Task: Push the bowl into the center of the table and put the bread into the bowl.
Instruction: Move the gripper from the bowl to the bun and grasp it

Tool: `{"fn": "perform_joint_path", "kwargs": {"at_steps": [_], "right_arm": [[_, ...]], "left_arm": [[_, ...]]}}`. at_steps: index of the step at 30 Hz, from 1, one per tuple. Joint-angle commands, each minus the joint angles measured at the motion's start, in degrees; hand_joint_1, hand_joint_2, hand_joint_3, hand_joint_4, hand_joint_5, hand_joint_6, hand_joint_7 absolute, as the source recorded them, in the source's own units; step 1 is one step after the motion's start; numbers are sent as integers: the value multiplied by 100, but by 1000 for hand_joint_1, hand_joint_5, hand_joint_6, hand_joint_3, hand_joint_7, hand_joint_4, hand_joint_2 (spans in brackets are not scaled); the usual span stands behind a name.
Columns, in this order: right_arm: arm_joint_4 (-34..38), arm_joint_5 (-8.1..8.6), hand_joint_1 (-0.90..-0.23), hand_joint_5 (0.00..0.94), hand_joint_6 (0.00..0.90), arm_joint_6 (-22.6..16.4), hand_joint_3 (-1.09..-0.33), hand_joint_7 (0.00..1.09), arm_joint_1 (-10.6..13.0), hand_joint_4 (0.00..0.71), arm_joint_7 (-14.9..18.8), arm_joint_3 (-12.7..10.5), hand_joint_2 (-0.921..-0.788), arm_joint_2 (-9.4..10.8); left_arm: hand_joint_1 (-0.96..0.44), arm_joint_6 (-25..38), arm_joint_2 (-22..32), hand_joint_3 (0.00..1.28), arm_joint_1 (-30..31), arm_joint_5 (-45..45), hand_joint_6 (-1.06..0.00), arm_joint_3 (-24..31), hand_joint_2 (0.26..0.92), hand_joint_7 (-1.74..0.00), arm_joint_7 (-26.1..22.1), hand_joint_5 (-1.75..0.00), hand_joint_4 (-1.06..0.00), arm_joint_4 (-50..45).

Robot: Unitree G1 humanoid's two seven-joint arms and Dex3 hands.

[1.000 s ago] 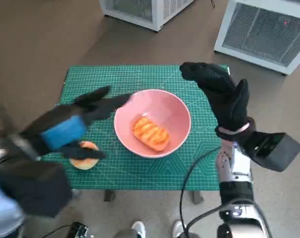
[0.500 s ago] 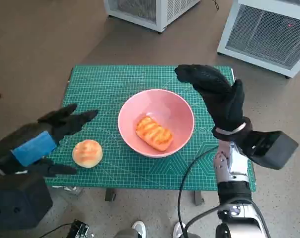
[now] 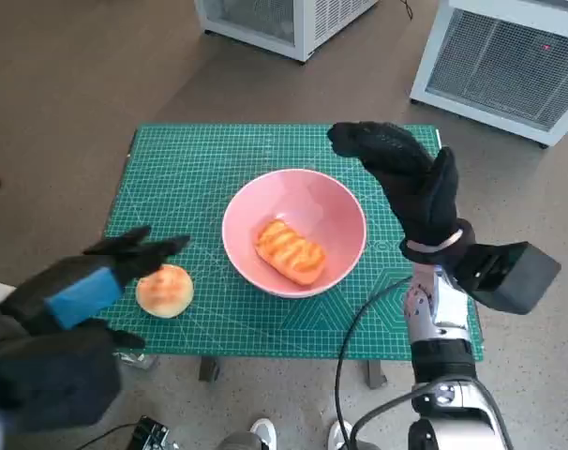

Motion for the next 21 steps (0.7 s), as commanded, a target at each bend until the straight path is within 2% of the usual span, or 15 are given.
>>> {"fn": "perform_joint_path", "kwargs": {"at_steps": [1, 14, 21], "right_arm": [[82, 27, -729, 2, -1, 67, -710, 648, -2, 188, 86, -42, -921, -58], [-7, 51, -724, 1, -1, 137, -713, 646, 40, 187, 141, -70, -921, -85], [-41, 45, -721, 1, -1, 158, -712, 646, 67, 186, 146, -87, -921, -91]], "left_arm": [[97, 29, -31, 16, -110, 183, -226, -355, 792, -21, 200, -19, -92, 335], [48, 55, -469, 18, -431, 1020, -296, -1457, 798, -29, 863, -19, -161, 1533], [49, 100, -605, 21, -668, 1500, -391, -1837, 807, -31, 1067, -25, -276, 2155]]}}
